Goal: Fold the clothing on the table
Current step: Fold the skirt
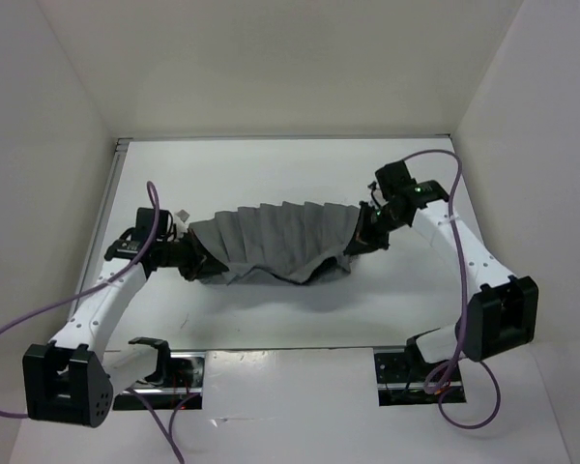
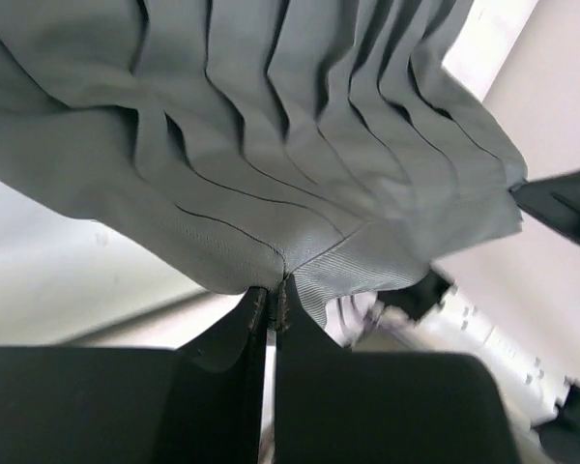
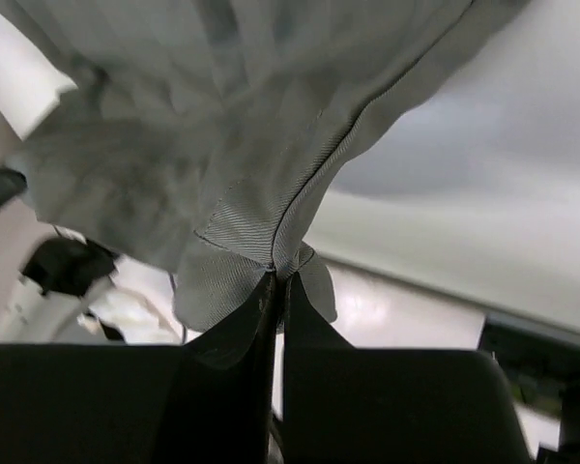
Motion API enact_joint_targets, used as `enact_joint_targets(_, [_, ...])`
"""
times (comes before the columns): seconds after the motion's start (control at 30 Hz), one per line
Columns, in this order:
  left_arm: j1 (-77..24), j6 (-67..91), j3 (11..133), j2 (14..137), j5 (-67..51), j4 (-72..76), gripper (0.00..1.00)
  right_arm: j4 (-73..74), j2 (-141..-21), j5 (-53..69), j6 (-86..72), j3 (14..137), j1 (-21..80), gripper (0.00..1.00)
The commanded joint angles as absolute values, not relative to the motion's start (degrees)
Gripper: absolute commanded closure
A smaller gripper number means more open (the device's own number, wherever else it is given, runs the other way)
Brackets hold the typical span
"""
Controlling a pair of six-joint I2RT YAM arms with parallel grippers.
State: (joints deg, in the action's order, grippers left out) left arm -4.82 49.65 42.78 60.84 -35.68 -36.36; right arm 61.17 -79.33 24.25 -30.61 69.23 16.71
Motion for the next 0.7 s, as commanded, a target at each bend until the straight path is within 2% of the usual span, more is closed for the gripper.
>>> enact_joint_targets(0.0, [-2.6, 52.3, 47.4, 62.3, -30.4, -32.3, 1.0, 54.9, -82.0, 20.3, -32.0, 75.8, 15.6, 1.0])
enact_joint_targets(0.13, [0.1, 54.2, 48.4, 65.8, -27.4, -27.5, 1.0, 47.4, -87.2, 20.3, -33.1, 77.6, 14.5, 1.0])
enact_joint_targets(0.33, [0.7, 54.2, 52.7, 78.7, -22.7, -23.9, 1.0, 38.7, -96.8, 18.9, -34.7, 84.2, 11.9, 1.0])
enact_joint_targets(0.47, [1.2, 54.2, 56.3, 84.1, -23.4, -21.4, 1.0, 38.8, -100.5, 18.4, -34.7, 88.7, 11.9, 1.0])
enact_joint_targets(0.57, [1.2, 52.8, 56.3, 85.2, -25.1, -21.4, 1.0, 42.3, -98.4, 17.2, -33.4, 87.7, 11.9, 1.0])
enact_joint_targets(0.67, [1.2, 51.6, 52.1, 81.8, -29.5, -22.8, 1.0, 46.4, -91.4, 16.7, -32.3, 79.8, 11.9, 1.0])
